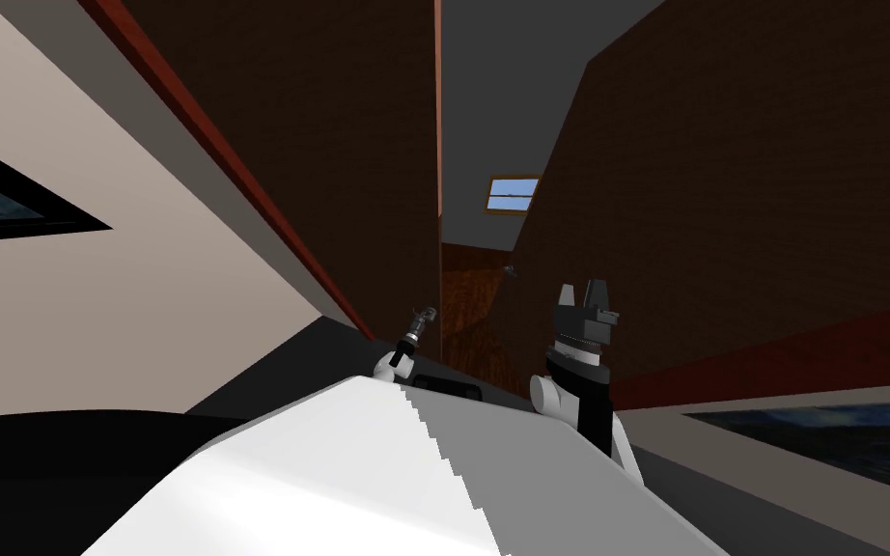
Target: Push the door open
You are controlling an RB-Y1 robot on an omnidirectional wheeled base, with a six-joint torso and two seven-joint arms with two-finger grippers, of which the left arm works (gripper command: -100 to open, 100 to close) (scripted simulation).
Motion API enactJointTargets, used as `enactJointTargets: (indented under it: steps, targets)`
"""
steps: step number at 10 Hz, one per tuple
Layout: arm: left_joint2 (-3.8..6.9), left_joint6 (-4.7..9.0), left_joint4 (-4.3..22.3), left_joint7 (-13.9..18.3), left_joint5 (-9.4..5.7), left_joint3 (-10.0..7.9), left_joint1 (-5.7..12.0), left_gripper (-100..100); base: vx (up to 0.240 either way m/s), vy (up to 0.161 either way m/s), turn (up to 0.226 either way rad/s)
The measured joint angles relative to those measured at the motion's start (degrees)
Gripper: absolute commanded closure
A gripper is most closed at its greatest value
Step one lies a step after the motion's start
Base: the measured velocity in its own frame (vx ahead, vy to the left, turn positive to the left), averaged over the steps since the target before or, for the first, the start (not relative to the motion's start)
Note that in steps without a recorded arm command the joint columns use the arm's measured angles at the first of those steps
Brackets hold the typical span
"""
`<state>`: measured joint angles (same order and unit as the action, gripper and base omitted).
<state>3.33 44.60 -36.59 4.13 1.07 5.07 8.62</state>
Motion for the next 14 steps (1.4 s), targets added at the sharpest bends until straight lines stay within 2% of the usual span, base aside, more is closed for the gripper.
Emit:
enactJointTargets:
  steps: [1, 2, 6, 8, 9, 10, 11, 12, 13, 14]
  targets:
    - [0.37, 0.07, 0.12, -0.09, -0.2, -0.35, 0.19, 100, 0.15, -0.069, 0.03]
    - [0.53, 0.94, 1.7, -0.25, -0.52, -0.91, 1.17, 100, 0.123, -0.044, 0.003]
    - [0.8, 0.54, 0.5, -1.33, -1.33, -2.56, 0.44, 100, 0.18, -0.07, 0.066]
    - [0.86, 0.73, 1.07, -2.24, -1.96, -3.82, 0.65, 100, 0.198, -0.085, 0.082]
    - [0.86, 0.24, -0.2, -2.6, -2.19, -4.31, -0.11, 100, 0.191, -0.104, 0.085]
    - [0.68, 0.42, 0.63, -3.21, -2.6, -5.15, 0.49, 100, 0.194, -0.083, 0.08]
    - [0.94, 1.41, 2.64, -3.46, -3.04, -5.94, 1.54, 100, 0.142, -0.052, 0.004]
    - [1.34, 0.97, 1.16, -3.22, -3.1, -6.03, 0.73, 100, 0.153, -0.073, 0.071]
    - [0.88, -0.65, -2.0, -3.69, -3.25, -6.44, -0.91, 100, 0.122, -0.064, 0.065]
    - [0.74, -0.38, -0.8, -4.21, -3.51, -6.98, -0.1, 100, 0.155, -0.09, 0.058]
